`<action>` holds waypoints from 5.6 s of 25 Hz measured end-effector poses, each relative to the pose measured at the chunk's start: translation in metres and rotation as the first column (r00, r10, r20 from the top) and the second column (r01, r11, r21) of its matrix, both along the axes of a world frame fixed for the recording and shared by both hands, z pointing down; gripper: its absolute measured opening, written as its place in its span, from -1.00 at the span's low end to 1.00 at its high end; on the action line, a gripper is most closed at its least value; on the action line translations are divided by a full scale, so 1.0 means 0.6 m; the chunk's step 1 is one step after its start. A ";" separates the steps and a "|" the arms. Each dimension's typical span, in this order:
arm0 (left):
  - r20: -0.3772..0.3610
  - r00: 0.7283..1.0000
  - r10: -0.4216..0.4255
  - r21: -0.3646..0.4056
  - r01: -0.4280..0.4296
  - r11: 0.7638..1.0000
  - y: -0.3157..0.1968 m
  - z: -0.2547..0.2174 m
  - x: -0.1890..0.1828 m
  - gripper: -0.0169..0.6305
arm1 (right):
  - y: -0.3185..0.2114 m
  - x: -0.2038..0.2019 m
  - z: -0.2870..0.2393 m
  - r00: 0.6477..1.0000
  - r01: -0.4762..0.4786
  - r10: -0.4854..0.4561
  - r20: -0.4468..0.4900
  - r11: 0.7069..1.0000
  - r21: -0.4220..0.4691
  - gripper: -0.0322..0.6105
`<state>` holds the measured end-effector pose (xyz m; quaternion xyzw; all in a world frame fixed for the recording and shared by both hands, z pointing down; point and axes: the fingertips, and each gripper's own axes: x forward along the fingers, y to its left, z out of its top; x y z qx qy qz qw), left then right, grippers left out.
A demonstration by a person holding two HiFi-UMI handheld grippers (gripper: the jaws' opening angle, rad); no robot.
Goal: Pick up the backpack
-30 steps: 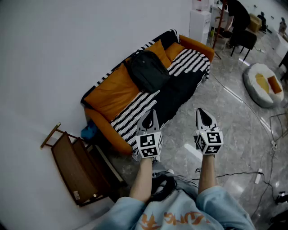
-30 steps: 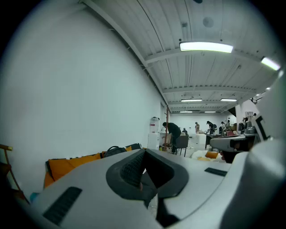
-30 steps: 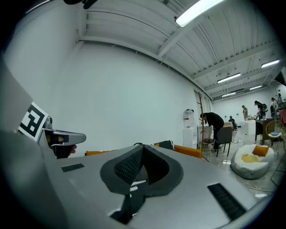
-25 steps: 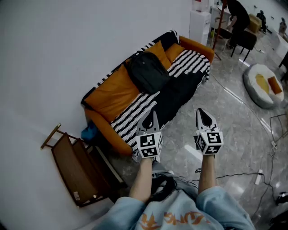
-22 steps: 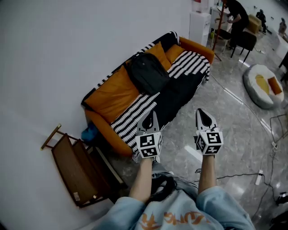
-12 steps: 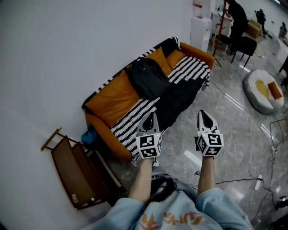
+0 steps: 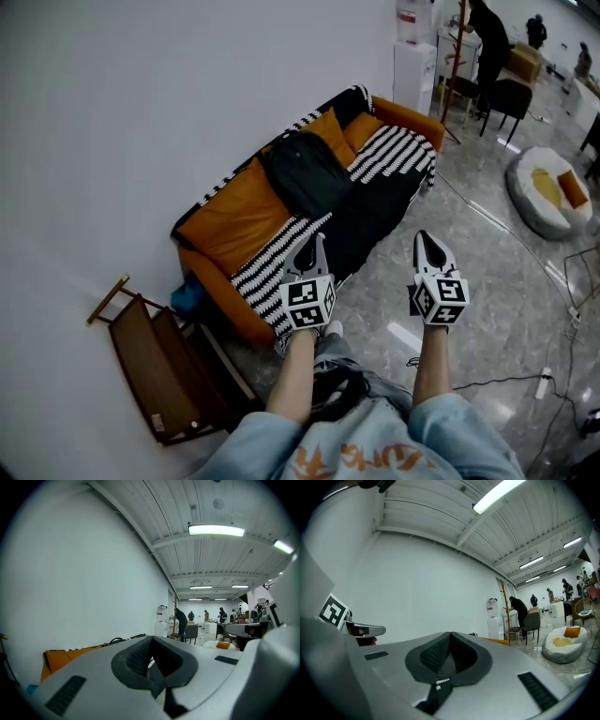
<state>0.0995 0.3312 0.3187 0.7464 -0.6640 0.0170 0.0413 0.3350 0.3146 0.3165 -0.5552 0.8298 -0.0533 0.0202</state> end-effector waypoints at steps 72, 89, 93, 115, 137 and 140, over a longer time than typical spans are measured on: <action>-0.156 0.760 -0.631 -0.445 0.517 0.732 -0.822 0.339 -0.404 -0.91 | -1.041 -0.551 0.199 0.773 0.601 -0.633 0.026 0.719 -0.350 -0.91; -0.192 0.620 -0.760 -0.587 0.548 0.596 -0.827 0.480 -0.344 -0.91 | -1.105 -0.541 0.397 0.673 0.613 -0.740 0.009 0.551 -0.566 -0.91; -0.225 0.605 -0.764 -0.606 0.527 0.595 -0.833 0.519 -0.355 -0.91 | -1.113 -0.536 0.433 0.680 0.577 -0.732 -0.024 0.556 -0.598 -0.91; -0.145 0.682 -0.717 -0.681 0.457 0.573 -0.851 0.677 -0.379 -0.91 | -1.152 -0.497 0.607 0.693 0.426 -0.701 -0.170 0.588 -0.687 -0.91; -0.136 0.715 -0.686 -0.740 0.388 0.550 -0.891 0.777 -0.450 -0.32 | -1.244 -0.531 0.694 0.715 0.361 -0.665 -0.216 0.616 -0.701 -0.28; -0.171 0.699 -0.694 -0.736 0.378 0.562 -0.902 0.784 -0.462 -0.24 | -1.250 -0.545 0.703 0.700 0.362 -0.677 -0.228 0.611 -0.704 -0.21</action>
